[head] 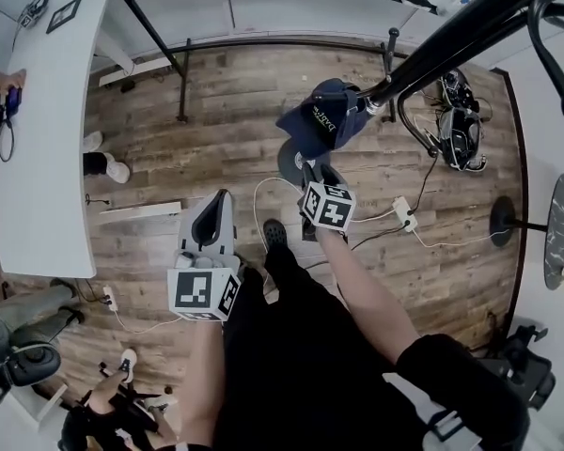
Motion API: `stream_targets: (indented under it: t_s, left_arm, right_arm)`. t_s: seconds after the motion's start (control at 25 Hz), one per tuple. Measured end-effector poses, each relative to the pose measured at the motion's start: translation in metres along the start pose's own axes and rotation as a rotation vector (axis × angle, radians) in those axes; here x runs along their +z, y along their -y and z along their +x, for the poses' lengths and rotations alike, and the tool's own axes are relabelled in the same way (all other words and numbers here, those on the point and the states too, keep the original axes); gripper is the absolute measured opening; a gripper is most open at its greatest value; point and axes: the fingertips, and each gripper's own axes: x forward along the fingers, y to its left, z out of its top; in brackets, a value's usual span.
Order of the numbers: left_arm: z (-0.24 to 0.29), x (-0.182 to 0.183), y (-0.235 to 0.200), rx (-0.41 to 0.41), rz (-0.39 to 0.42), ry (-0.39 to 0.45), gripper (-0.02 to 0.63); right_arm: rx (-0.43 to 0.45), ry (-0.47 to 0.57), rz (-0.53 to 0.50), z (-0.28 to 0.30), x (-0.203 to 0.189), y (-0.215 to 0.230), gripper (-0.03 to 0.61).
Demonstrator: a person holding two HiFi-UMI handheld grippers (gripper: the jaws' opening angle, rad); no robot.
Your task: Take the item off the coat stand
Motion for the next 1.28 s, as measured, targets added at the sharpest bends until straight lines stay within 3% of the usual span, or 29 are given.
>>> stream_targets:
  t_s: [0.28,0.64,1.04,1.28]
  left_arm:
    - [-0.007,-0.007,-0.003,0.02,-0.002,-0.021,0.015]
    - [-0.02,0.001,-0.013,0.069,0.003,-0.006,0.015]
    - [-0.027,0.003,-0.016,0.089,0.011,-0.002,0.015]
    - [-0.03,0.007,-0.014,0.086,0.025,0.008,0.015]
  right_arm:
    - [0.015,0.016,0.143,0.026,0.004,0.006,0.181]
    - [-0.072,-0.013,0.158,0.035,0.006,0.017,0.176]
    - [-0.112,0.0,0.18,0.038,0.008,0.024,0.066]
    - [-0.108,0.011,0.23,0.029,0.006,0.024,0.051]
